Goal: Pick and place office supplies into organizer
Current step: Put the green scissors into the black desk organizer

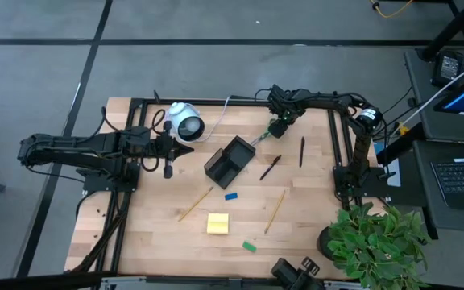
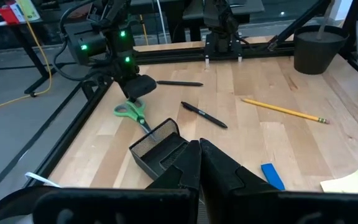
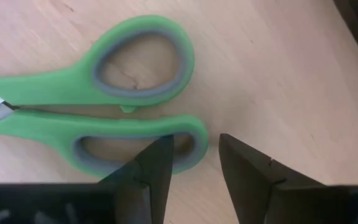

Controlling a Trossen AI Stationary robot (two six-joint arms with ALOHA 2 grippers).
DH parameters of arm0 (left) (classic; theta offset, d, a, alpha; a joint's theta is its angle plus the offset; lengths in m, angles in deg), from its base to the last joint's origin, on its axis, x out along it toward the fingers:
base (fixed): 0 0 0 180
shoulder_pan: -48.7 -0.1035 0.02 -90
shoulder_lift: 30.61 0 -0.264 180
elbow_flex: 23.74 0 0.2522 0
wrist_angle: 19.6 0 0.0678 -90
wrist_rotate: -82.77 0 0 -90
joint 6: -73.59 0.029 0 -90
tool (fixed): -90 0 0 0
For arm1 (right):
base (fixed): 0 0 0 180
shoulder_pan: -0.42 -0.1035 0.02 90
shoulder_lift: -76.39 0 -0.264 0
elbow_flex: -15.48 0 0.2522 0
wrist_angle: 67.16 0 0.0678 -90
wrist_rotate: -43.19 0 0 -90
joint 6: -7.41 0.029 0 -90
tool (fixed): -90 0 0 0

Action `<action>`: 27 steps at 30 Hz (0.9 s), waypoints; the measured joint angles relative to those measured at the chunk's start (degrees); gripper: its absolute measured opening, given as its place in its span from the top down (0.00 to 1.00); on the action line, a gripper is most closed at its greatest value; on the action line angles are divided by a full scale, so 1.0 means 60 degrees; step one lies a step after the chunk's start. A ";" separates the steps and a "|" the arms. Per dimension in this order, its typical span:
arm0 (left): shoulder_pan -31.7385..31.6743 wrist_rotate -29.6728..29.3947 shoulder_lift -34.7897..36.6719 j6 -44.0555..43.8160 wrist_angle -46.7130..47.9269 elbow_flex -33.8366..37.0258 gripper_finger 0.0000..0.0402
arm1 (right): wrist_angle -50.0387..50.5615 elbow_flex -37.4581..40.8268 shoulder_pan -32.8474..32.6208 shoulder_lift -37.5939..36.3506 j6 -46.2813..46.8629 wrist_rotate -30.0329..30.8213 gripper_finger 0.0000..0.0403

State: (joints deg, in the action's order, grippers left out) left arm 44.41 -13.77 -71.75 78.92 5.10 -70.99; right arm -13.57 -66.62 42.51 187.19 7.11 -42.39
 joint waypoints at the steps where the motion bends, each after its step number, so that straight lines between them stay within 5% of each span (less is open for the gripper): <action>1: 0.0002 0.0000 0.0000 -0.0002 0.0000 0.0000 1.00 | -0.0007 0.0000 -0.0004 0.0000 0.0000 -0.0002 0.66; 14: 0.0000 0.0000 0.0000 -0.0004 0.0000 0.0000 1.00 | -0.0038 0.0004 -0.0015 0.0011 0.0015 -0.0506 0.93; 27: 0.0000 0.0002 0.0000 -0.0004 0.0000 0.0000 1.00 | -0.0045 0.0007 -0.0033 0.0011 0.0253 -0.0250 0.93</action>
State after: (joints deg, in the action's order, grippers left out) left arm 44.41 -13.76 -71.75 78.89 5.10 -70.99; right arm -13.85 -66.57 42.31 187.26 8.63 -43.89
